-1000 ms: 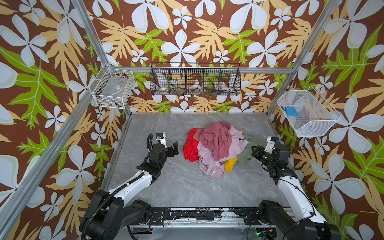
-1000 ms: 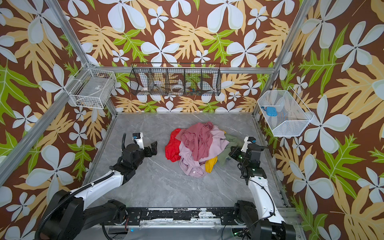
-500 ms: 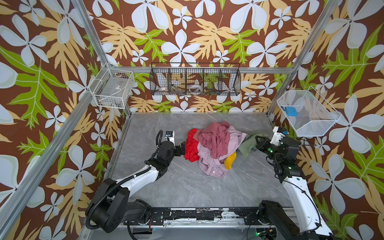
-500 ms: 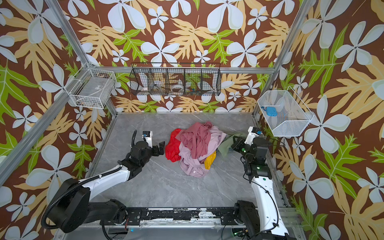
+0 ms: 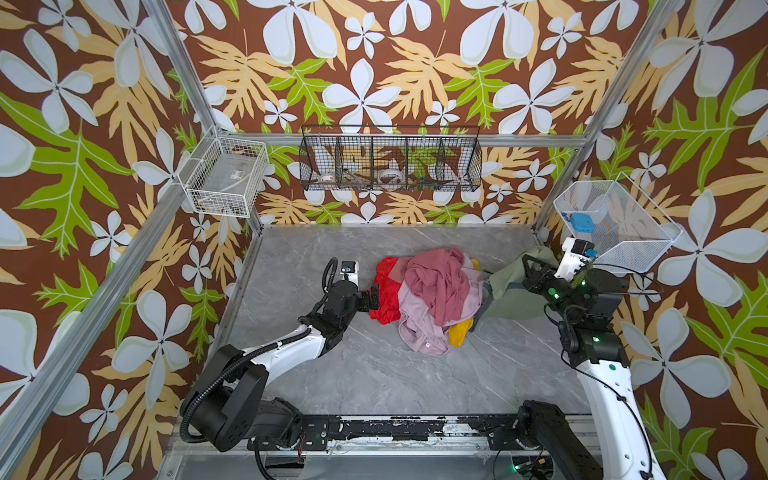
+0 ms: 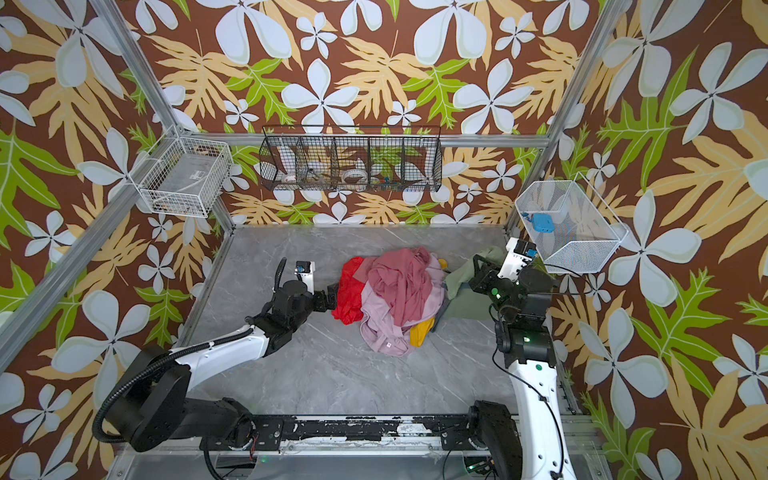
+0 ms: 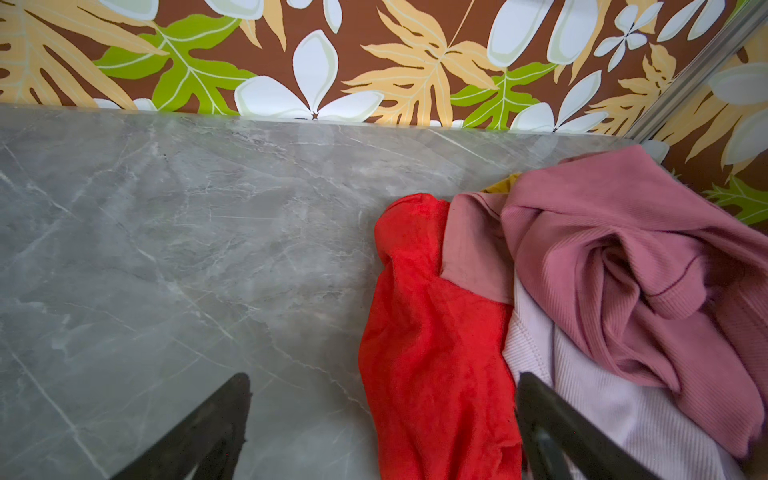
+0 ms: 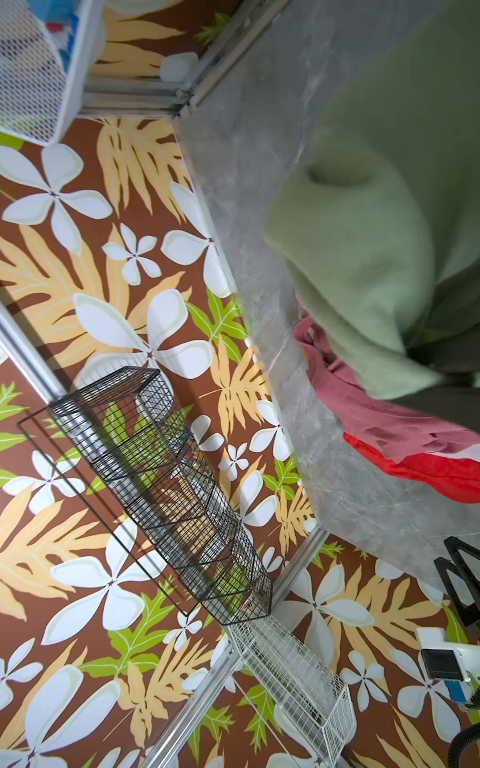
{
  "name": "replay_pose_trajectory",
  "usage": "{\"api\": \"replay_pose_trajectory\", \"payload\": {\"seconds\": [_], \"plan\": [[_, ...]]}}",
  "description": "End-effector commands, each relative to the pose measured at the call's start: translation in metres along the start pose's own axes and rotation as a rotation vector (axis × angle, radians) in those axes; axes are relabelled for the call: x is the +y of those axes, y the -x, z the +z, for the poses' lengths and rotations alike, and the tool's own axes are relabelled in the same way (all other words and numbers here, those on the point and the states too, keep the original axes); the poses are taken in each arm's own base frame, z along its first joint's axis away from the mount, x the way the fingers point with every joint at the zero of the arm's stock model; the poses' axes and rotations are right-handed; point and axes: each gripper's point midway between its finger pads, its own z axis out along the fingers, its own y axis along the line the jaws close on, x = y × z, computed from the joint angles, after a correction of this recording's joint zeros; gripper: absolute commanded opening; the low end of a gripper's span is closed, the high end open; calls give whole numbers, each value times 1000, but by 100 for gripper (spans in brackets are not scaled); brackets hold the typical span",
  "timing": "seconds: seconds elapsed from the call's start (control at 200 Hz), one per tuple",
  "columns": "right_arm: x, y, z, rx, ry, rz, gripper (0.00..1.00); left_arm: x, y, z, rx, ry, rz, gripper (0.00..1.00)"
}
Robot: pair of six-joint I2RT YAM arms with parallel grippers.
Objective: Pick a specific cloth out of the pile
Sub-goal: 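Lift the green cloth high above the pile with the right gripper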
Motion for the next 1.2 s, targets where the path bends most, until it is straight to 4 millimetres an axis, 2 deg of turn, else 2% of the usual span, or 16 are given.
{"api": "replay_pose_trajectory", "payload": {"seconds": [0.0, 0.215, 0.325, 0.571, 0.751, 0.876, 1.036, 1.196], "plan": [[13, 19, -2, -56, 43, -30, 0, -1, 7, 0, -24, 2, -6, 100], [28, 33, -7, -88, 90, -47, 0, -1, 6, 0, -22, 1, -10, 100], [44, 47, -13, -121, 148, -42, 0, -6, 8, 0, -18, -24, -6, 98], [103, 81, -27, -190, 312, -80, 0, -20, 13, 0, -21, -75, -4, 96], [141, 93, -30, -216, 433, -75, 0, -20, 22, -6, -55, -76, -25, 96], [175, 90, -25, -209, 518, -78, 0, -18, 33, -19, -123, -88, -75, 99], [224, 70, -4, -142, 641, -82, 0, -21, 43, -37, -182, -140, -114, 100], [242, 62, 18, -127, 685, -44, 0, -40, 41, -47, -142, -252, -66, 100]]}}
